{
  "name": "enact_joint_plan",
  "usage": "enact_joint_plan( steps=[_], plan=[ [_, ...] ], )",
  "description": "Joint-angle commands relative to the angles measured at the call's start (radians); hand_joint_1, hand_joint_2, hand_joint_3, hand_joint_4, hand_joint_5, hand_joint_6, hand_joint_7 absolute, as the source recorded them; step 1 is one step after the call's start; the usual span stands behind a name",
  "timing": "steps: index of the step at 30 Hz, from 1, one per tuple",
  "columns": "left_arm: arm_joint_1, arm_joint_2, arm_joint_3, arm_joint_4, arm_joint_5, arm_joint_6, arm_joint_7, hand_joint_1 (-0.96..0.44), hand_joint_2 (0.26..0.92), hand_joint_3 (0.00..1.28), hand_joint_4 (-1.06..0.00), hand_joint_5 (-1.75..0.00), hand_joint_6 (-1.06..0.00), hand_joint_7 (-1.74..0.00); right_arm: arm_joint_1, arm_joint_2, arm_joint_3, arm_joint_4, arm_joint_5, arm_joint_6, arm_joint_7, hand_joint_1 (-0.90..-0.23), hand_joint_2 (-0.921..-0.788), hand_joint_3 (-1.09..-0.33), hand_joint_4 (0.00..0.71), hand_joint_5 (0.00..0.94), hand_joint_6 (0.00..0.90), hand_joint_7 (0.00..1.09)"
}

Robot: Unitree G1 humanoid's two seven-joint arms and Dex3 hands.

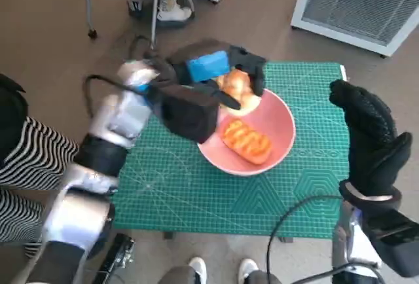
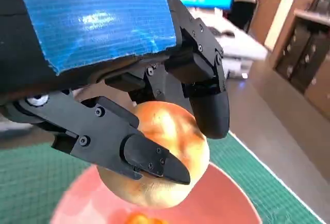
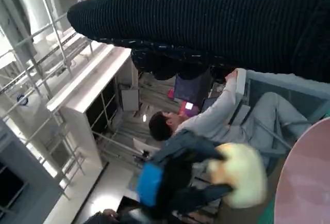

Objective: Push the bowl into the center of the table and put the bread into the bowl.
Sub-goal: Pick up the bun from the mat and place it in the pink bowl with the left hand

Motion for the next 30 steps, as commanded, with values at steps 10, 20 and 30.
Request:
enact_joint_plan(
  steps=[10,20,30],
  plan=[
    [-0.090,-0.109,-0.067,0.264,0.048,0.007,0.023,-0.11,0.874,0.09,-0.50,-0.77,-0.39,-0.85,0.021,-0.006,-0.009,-0.019,-0.033,0.037,-0.036,-0.697,-0.921,-0.753,0.144,0.005,0.001,0.57],
    [-0.075,-0.114,-0.050,0.303,0.016,-0.007,-0.015,-0.62,0.884,0.02,-0.03,-0.02,-0.18,-0.08,0.002,-0.018,-0.016,-0.019,-0.044,0.050,-0.043,-0.690,-0.921,-0.751,0.141,0.002,-0.001,0.56],
    [0.004,-0.088,0.075,0.282,-0.118,-0.134,0.019,-0.79,0.920,0.15,0.00,0.00,-0.11,-0.02,-0.026,-0.039,-0.021,-0.035,-0.049,0.078,-0.046,-0.689,-0.921,-0.745,0.146,0.004,-0.001,0.54]
  ],
)
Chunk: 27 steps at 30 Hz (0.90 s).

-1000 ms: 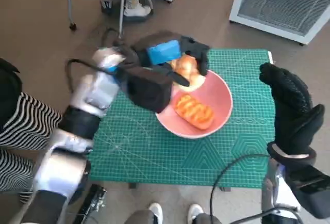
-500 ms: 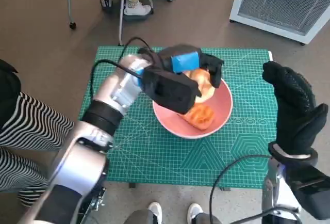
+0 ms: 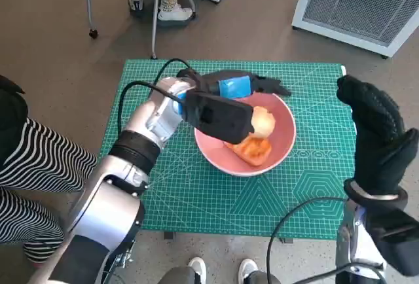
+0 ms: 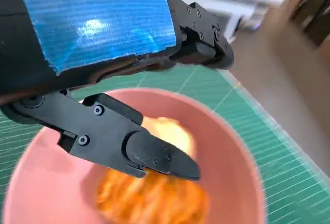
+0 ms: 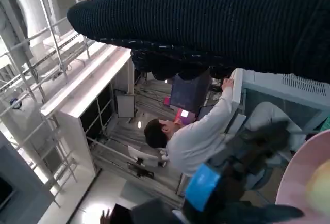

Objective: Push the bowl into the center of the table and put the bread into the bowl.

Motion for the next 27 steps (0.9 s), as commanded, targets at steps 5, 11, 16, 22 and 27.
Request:
enact_joint_plan(
  steps=[5,11,16,22,27],
  plan=[
    [0.085,0.021,0.152,-0.040,-0.170,-0.102,0.002,-0.79,0.921,0.25,0.00,0.00,-0.10,-0.01,-0.023,-0.031,-0.013,-0.015,-0.009,0.044,-0.005,-0.684,-0.921,-0.750,0.145,0.003,-0.001,0.51],
    [0.180,-0.018,0.327,-0.073,-0.421,-0.209,-0.089,-0.82,0.921,0.43,0.00,0.00,-0.13,-0.02,-0.061,-0.050,-0.015,-0.012,-0.004,0.065,-0.001,-0.677,-0.921,-0.748,0.149,0.004,0.001,0.51],
    [0.241,-0.076,0.433,-0.143,-0.617,-0.215,-0.185,-0.83,0.921,0.51,0.00,0.00,-0.14,-0.03,-0.094,-0.056,-0.011,0.005,-0.003,0.067,0.006,-0.664,-0.921,-0.743,0.153,0.006,0.006,0.51],
    [0.338,-0.153,0.482,-0.325,-0.772,-0.183,-0.227,-0.82,0.921,0.59,-0.01,0.00,-0.15,-0.03,-0.144,-0.050,0.005,0.038,-0.003,0.061,0.014,-0.654,-0.921,-0.732,0.155,0.005,0.020,0.50],
    [0.362,-0.162,0.485,-0.374,-0.788,-0.158,-0.231,-0.82,0.921,0.62,0.00,0.00,-0.14,-0.03,-0.151,-0.050,0.007,0.046,-0.002,0.057,0.015,-0.652,-0.921,-0.729,0.153,0.003,0.028,0.49]
  ],
)
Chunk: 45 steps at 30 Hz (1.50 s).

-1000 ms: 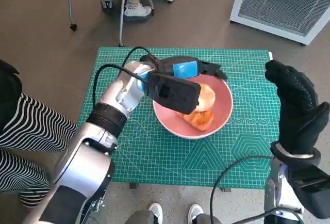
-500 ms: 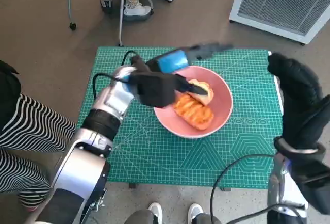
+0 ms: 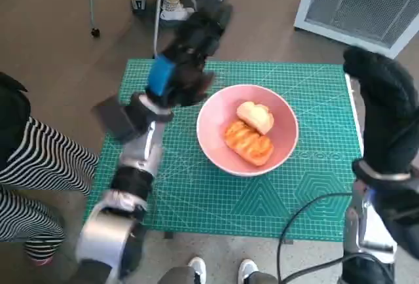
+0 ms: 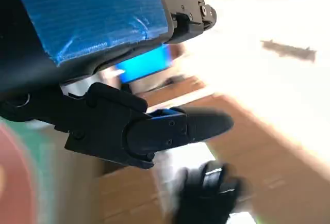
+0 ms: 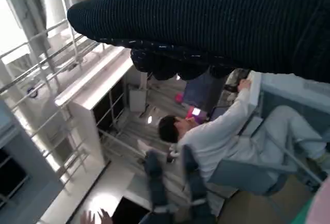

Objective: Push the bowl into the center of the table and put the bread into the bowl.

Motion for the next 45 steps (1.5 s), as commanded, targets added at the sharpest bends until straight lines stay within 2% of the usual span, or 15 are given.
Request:
enact_joint_plan(
  steps=[1,3,5,7,13,20,37,45],
  plan=[
    [0.020,-0.012,0.004,-0.056,-0.013,0.030,-0.010,-0.82,0.921,0.62,0.00,0.00,-0.14,-0.03,0.005,-0.005,0.004,0.023,-0.003,0.007,0.010,-0.651,-0.921,-0.728,0.153,0.003,0.029,0.49],
    [0.023,-0.014,0.004,-0.063,-0.011,0.036,-0.009,-0.82,0.921,0.62,0.00,0.00,-0.14,-0.04,0.004,-0.007,0.003,0.025,-0.001,0.007,0.012,-0.651,-0.921,-0.728,0.153,0.003,0.031,0.49],
    [0.091,-0.031,-0.004,-0.171,0.016,0.016,0.042,-0.82,0.921,0.62,0.00,0.00,-0.13,-0.03,-0.046,-0.004,0.017,0.052,0.003,0.012,0.022,-0.652,-0.921,-0.725,0.155,0.003,0.035,0.49],
    [0.135,-0.043,-0.010,-0.236,0.026,0.008,0.069,-0.82,0.921,0.62,-0.01,0.00,-0.12,-0.03,-0.078,-0.005,0.025,0.072,0.001,0.012,0.028,-0.654,-0.921,-0.723,0.156,0.004,0.039,0.48],
    [0.175,-0.046,-0.020,-0.293,0.026,0.026,0.088,-0.82,0.921,0.54,-0.01,-0.01,-0.11,-0.04,-0.103,-0.015,0.028,0.089,-0.012,0.012,0.031,-0.664,-0.921,-0.728,0.156,0.003,0.045,0.47],
    [0.198,-0.039,-0.022,-0.337,0.028,0.048,0.105,-0.81,0.921,0.51,-0.02,-0.01,-0.11,-0.05,-0.113,-0.021,0.034,0.084,-0.018,0.027,0.029,-0.666,-0.921,-0.734,0.156,0.002,0.047,0.46],
    [0.208,-0.029,-0.004,-0.341,-0.037,0.080,0.059,-0.78,0.921,0.40,-0.04,-0.01,-0.12,-0.13,-0.108,-0.015,0.048,0.051,-0.046,0.071,0.015,-0.666,-0.921,-0.737,0.141,0.000,0.039,0.44],
    [0.202,-0.019,0.002,-0.330,-0.029,0.078,0.050,-0.77,0.921,0.40,-0.05,-0.02,-0.11,-0.15,-0.108,-0.010,0.052,0.045,-0.042,0.084,0.014,-0.674,-0.921,-0.737,0.140,0.000,0.041,0.43]
  ],
)
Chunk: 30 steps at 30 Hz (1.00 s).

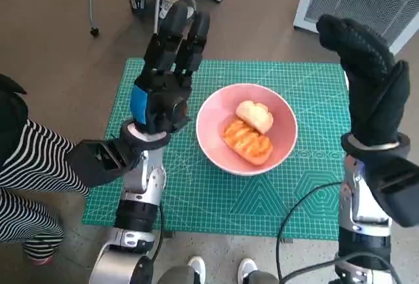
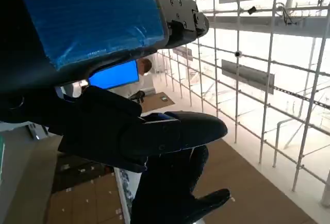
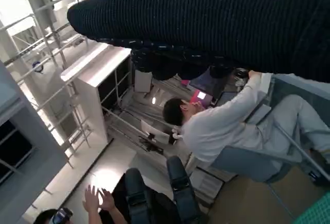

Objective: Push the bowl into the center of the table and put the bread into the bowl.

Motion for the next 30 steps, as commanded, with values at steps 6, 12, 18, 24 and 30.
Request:
enact_joint_plan(
  steps=[6,12,18,24,30],
  plan=[
    [-0.003,0.022,0.003,0.007,0.011,0.008,-0.005,-0.77,0.921,0.40,-0.05,-0.02,-0.10,-0.16,0.008,0.013,0.008,0.005,0.001,0.018,-0.003,-0.679,-0.921,-0.736,0.142,0.001,0.043,0.43],
    [-0.006,0.033,0.007,0.009,0.007,0.019,-0.004,-0.76,0.921,0.39,-0.04,-0.01,-0.02,-0.30,0.009,0.018,0.009,0.004,0.003,0.019,-0.005,-0.689,-0.921,-0.734,0.147,0.003,0.045,0.43],
    [-0.012,0.041,0.014,0.020,0.003,0.023,-0.007,-0.75,0.921,0.38,-0.05,0.00,0.00,-0.34,0.005,0.024,0.009,0.012,0.001,0.018,-0.005,-0.691,-0.921,-0.734,0.148,0.003,0.047,0.42],
    [-0.010,0.043,0.013,0.013,0.008,0.023,-0.005,-0.74,0.921,0.38,-0.05,-0.01,0.00,-0.36,0.000,0.027,0.009,0.017,0.004,0.018,0.000,-0.689,-0.921,-0.736,0.148,0.003,0.052,0.42],
    [-0.013,0.048,0.014,0.015,0.003,0.024,-0.015,-0.73,0.921,0.37,-0.06,-0.01,0.00,-0.36,-0.003,0.024,0.007,0.018,0.011,0.019,0.004,-0.685,-0.921,-0.737,0.148,0.002,0.055,0.42]
  ],
)
